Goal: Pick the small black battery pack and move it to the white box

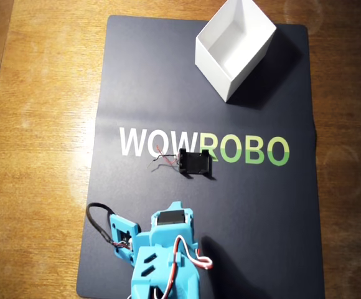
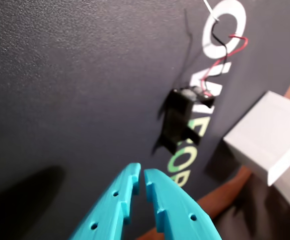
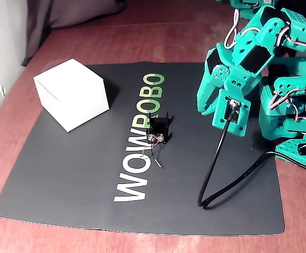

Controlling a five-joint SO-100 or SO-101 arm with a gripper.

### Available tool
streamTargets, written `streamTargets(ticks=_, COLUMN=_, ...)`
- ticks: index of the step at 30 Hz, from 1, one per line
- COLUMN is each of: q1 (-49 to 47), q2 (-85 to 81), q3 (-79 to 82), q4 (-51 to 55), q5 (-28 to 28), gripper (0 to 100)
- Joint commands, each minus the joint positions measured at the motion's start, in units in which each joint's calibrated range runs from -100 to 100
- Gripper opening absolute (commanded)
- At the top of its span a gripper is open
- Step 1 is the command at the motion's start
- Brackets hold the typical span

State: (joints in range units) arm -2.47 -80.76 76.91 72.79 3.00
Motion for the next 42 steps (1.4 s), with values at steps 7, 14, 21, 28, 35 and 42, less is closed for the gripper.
streamTargets(ticks=7, q1=-0.4, q2=13.4, q3=-16.6, q4=-1.0, q5=-0.1, gripper=1)
streamTargets(ticks=14, q1=0.1, q2=27.0, q3=-28.7, q4=-1.0, q5=-0.1, gripper=1)
streamTargets(ticks=21, q1=1.5, q2=40.1, q3=-36.7, q4=-1.0, q5=0.2, gripper=1)
streamTargets(ticks=28, q1=6.0, q2=49.1, q3=-40.0, q4=-1.0, q5=0.3, gripper=1)
streamTargets(ticks=35, q1=12.5, q2=55.7, q3=-42.1, q4=-4.5, q5=0.3, gripper=1)
streamTargets(ticks=42, q1=17.4, q2=57.7, q3=-41.9, q4=-13.0, q5=0.3, gripper=1)
